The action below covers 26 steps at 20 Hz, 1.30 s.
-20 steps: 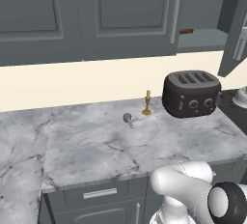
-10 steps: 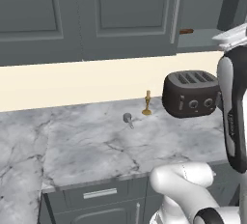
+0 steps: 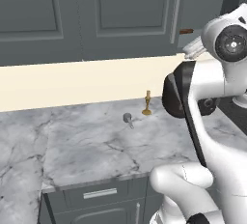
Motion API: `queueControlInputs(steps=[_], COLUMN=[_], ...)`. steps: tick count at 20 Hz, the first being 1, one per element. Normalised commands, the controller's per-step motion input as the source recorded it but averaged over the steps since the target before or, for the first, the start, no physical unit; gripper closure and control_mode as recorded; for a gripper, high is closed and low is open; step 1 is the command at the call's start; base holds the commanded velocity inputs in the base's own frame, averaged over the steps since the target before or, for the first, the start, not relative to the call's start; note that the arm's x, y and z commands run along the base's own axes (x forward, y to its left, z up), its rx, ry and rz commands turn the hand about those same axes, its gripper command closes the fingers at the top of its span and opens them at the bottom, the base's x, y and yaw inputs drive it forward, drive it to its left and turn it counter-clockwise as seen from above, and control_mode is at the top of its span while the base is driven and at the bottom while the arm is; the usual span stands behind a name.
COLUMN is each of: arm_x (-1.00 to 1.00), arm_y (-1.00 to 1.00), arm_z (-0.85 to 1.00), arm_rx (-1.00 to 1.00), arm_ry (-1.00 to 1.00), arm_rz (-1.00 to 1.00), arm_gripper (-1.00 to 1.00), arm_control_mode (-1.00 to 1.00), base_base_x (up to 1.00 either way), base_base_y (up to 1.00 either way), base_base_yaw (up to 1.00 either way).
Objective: Pick the pan from the cabinet and place it on the stove. Then turn on the stove burner for the pan.
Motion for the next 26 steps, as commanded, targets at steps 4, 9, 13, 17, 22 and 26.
queueControlInputs(steps=[4, 9, 13, 17, 22, 26], arm_x=[0.64, 0.52, 0.45, 0.33, 0.04, 0.00], arm_y=[0.02, 0.00, -0.08, -0.26, -0.46, -0.44], arm_z=[-0.20, -0.16, -0.09, -0.02, 0.00, 0.00], arm_rx=[-0.23, -0.17, -0.12, -0.08, -0.05, -0.04], arm_ry=[0.05, 0.09, 0.13, 0.13, 0.07, 0.06], arm_rz=[-0.10, -0.13, -0.18, -0.19, -0.17, -0.15], arm_gripper=[-1.00, -1.00, -1.00, -1.00, -1.00, -1.00], arm_control_mode=[-1.00, -1.00, -1.00, -1.00, -1.00, -1.00], base_base_x=[0.00, 0.00, 0.00, 0.00, 0.00, 0.00], base_base_y=[0.00, 0.00, 0.00, 0.00, 0.00, 0.00], base_base_yaw=[0.00, 0.00, 0.00, 0.00, 0.00, 0.00])
